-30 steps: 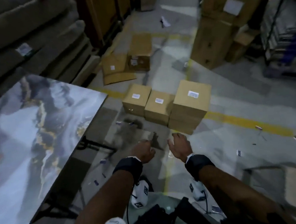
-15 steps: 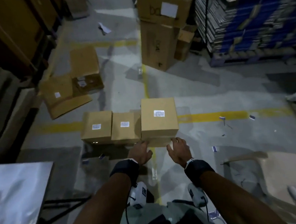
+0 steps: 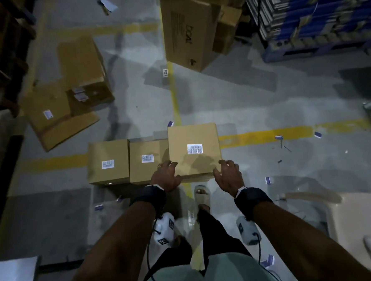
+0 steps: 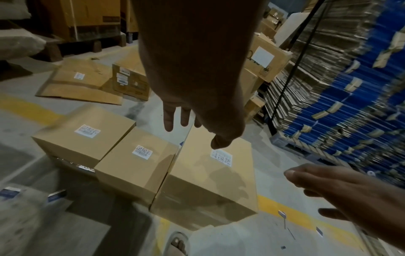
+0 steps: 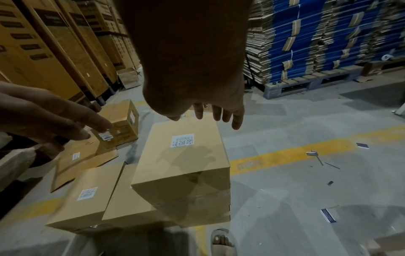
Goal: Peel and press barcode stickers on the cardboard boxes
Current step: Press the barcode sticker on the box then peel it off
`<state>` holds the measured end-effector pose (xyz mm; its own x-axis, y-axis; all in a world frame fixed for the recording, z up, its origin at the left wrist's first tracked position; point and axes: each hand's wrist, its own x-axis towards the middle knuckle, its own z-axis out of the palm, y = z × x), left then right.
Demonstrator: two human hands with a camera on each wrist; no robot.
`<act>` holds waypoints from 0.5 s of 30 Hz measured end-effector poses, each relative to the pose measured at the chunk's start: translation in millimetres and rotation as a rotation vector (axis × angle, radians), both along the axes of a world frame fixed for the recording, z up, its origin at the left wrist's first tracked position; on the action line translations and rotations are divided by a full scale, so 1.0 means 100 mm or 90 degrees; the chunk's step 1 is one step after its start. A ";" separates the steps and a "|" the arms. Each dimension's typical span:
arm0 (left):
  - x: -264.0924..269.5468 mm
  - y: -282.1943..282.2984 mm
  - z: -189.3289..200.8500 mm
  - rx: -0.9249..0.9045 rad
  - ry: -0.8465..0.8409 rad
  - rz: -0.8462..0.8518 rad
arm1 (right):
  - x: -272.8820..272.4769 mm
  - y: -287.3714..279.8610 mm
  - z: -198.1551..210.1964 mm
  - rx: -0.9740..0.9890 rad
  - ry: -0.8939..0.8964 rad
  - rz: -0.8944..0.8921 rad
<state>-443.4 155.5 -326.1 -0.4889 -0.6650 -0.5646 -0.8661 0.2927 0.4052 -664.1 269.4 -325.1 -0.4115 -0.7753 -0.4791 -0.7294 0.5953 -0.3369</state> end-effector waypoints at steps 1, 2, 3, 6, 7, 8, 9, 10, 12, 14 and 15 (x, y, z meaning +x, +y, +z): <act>-0.03 -0.10 -0.05 -0.002 -0.005 0.012 | -0.06 -0.08 -0.07 0.004 -0.002 0.006; -0.07 -0.20 -0.12 -0.002 -0.009 0.022 | -0.13 -0.15 -0.16 0.003 -0.006 0.007; -0.11 -0.28 -0.18 0.003 -0.014 0.030 | -0.20 -0.22 -0.26 -0.004 -0.012 0.004; -0.25 -0.50 -0.40 0.018 -0.028 0.066 | -0.35 -0.44 -0.63 -0.043 -0.008 0.003; -0.31 -0.56 -0.47 0.027 -0.032 0.084 | -0.40 -0.51 -0.77 -0.039 -0.012 0.004; -0.36 -0.61 -0.57 0.035 -0.036 0.100 | -0.45 -0.58 -0.87 -0.022 -0.017 -0.001; -0.41 -0.64 -0.67 0.040 -0.037 0.113 | -0.49 -0.65 -0.94 -0.002 -0.021 -0.010; -0.46 -0.66 -0.77 0.045 -0.031 0.125 | -0.51 -0.72 -0.98 0.011 -0.021 -0.022; -0.53 -0.73 -0.94 0.056 -0.020 0.144 | -0.54 -0.86 -1.09 0.025 -0.031 -0.033; -0.59 -0.81 -1.10 0.063 -0.027 0.161 | -0.59 -1.01 -1.18 0.019 -0.029 -0.004; -0.62 -0.84 -1.17 0.065 -0.033 0.165 | -0.63 -1.08 -1.24 0.020 -0.028 0.017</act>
<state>-505.2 71.1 -443.4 -0.2781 -0.7030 -0.6546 -0.9273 0.0187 0.3738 -726.7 161.5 -449.4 -0.3693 -0.7703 -0.5199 -0.7299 0.5867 -0.3508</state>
